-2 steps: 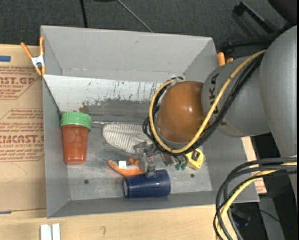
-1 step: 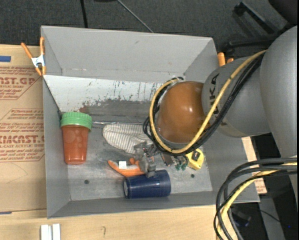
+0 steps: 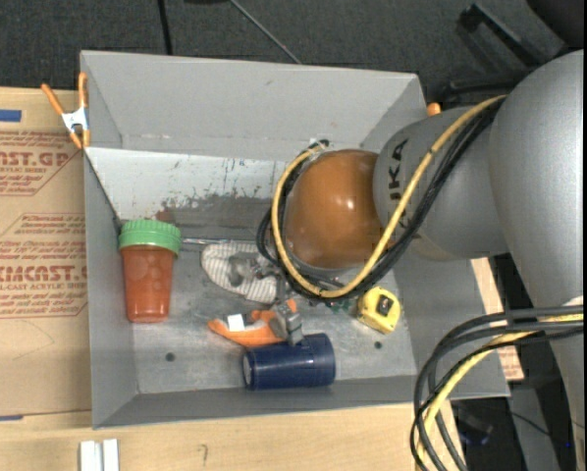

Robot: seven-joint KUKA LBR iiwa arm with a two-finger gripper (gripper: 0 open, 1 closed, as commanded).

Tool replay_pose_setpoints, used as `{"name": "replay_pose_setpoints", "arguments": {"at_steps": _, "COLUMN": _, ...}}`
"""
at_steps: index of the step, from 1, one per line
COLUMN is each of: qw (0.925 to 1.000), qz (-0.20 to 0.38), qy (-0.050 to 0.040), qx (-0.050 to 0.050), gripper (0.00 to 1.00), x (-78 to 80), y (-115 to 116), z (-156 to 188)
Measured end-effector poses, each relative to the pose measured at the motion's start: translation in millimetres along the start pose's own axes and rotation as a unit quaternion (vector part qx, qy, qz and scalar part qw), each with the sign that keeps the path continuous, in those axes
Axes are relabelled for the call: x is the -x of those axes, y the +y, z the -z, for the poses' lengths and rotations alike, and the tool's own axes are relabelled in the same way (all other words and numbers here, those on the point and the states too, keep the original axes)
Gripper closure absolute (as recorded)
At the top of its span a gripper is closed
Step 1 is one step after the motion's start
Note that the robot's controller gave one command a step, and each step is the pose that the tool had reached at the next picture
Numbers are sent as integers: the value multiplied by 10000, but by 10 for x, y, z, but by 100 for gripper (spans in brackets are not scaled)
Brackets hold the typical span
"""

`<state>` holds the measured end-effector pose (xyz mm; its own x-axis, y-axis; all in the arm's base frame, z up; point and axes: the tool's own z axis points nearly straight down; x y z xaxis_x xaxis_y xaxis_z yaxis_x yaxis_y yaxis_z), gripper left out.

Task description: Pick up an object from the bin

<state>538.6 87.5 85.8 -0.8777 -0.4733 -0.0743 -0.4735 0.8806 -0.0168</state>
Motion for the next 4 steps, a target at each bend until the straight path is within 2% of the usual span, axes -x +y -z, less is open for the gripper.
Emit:
{"name": "replay_pose_setpoints", "arguments": {"at_steps": 1, "qw": 9999, "qz": -2, "qy": 130, "qx": 24, "gripper": 100, "x": -81, "y": 5, "z": -50}}
{"name": "replay_pose_setpoints", "arguments": {"at_steps": 2, "qw": 9999, "qz": -3, "qy": 129, "qx": 25, "gripper": 100, "x": -81, "y": 5, "z": -50}}
{"name": "replay_pose_setpoints", "arguments": {"at_steps": 3, "qw": 9993, "qz": 32, "qy": 352, "qx": 82, "gripper": 100, "x": -11, "y": 37, "z": 224}}
{"name": "replay_pose_setpoints", "arguments": {"at_steps": 4, "qw": 9993, "qz": -27, "qy": 360, "qx": 81, "gripper": 100, "x": 98, "y": 72, "z": 546}}
